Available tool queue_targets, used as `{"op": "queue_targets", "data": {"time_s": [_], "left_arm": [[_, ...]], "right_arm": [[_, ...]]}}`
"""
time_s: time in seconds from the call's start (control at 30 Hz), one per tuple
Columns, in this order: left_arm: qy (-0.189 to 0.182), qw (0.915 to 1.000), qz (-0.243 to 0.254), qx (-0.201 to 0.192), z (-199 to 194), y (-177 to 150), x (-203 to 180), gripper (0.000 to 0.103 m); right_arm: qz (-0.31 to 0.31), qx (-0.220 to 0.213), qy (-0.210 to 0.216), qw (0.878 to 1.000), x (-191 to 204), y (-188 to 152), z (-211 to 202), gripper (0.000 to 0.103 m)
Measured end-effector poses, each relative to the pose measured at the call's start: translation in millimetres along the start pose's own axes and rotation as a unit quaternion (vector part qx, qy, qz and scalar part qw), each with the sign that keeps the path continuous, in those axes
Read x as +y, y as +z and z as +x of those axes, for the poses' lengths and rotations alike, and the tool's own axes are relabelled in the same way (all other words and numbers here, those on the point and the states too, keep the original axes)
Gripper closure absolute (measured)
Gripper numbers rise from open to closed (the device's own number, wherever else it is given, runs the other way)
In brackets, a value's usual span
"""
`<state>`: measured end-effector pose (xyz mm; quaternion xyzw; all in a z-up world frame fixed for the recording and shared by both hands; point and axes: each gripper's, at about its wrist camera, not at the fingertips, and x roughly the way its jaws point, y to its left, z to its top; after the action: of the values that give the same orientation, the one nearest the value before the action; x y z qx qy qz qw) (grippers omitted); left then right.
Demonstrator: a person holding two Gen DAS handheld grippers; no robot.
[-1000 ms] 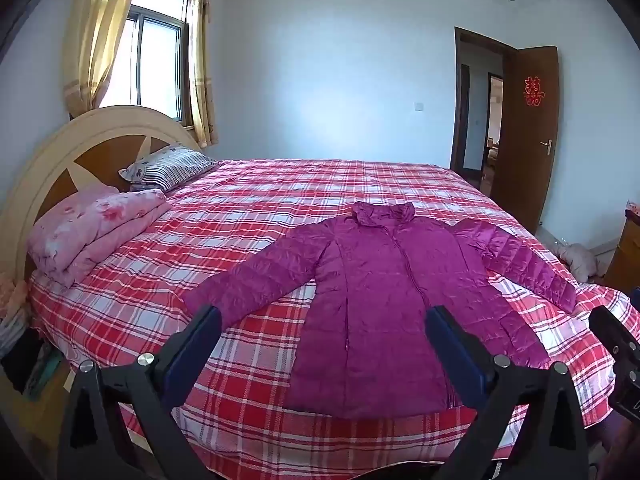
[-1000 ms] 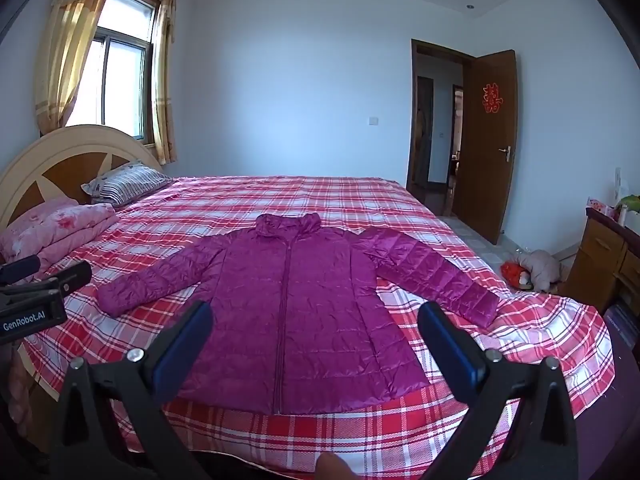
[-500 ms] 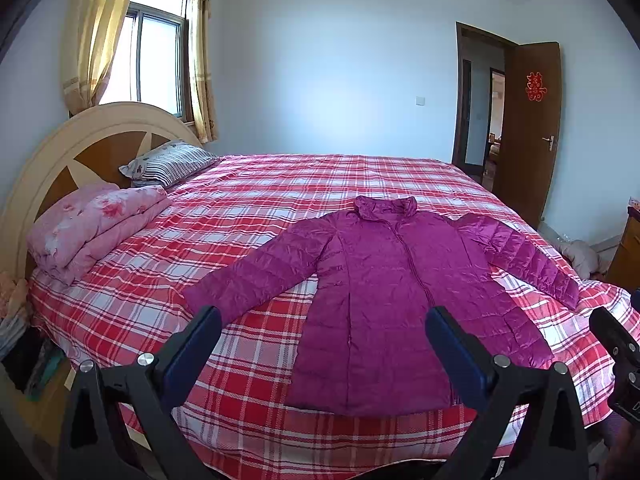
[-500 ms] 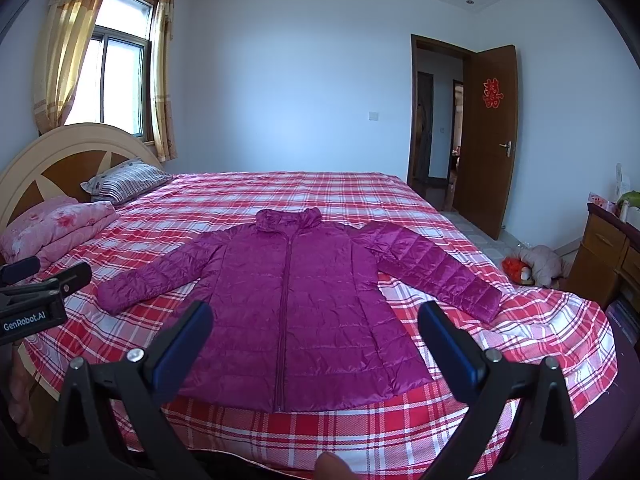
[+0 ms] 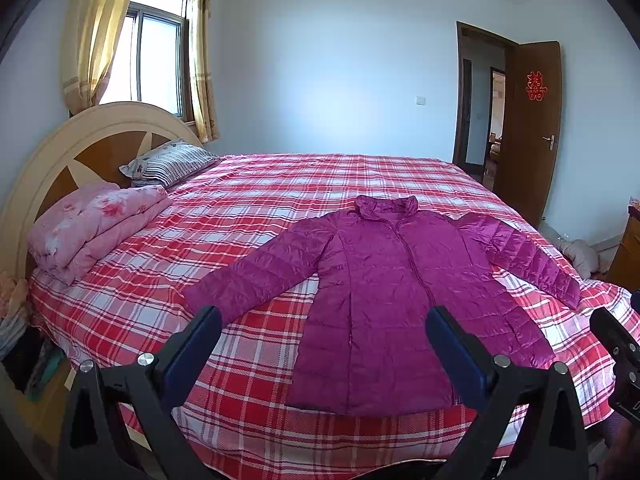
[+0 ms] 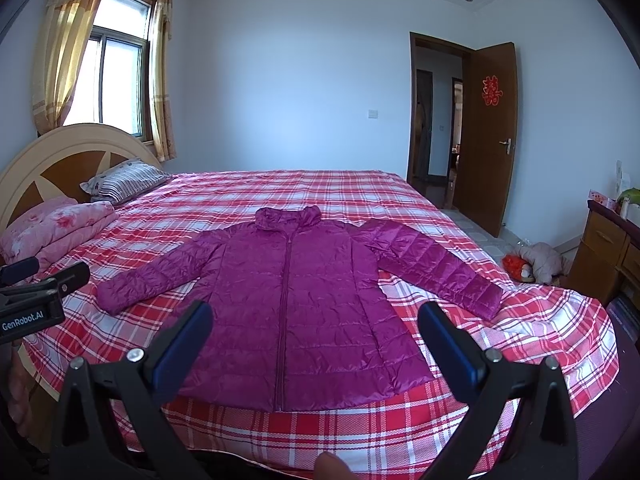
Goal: Fold large clothes
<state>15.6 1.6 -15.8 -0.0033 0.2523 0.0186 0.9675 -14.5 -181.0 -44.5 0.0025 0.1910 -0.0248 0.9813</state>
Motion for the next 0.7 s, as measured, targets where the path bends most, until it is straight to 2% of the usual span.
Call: {"op": "queue_targets", "data": {"time_s": [0.7], "left_arm": [[0.001, 1.0000, 0.001, 0.001, 1.1, 0.2, -0.3, 0.001]], "right_arm": [[0.001, 0.004, 0.001, 1.000, -0.6, -0.9, 2.0, 0.000]]}}
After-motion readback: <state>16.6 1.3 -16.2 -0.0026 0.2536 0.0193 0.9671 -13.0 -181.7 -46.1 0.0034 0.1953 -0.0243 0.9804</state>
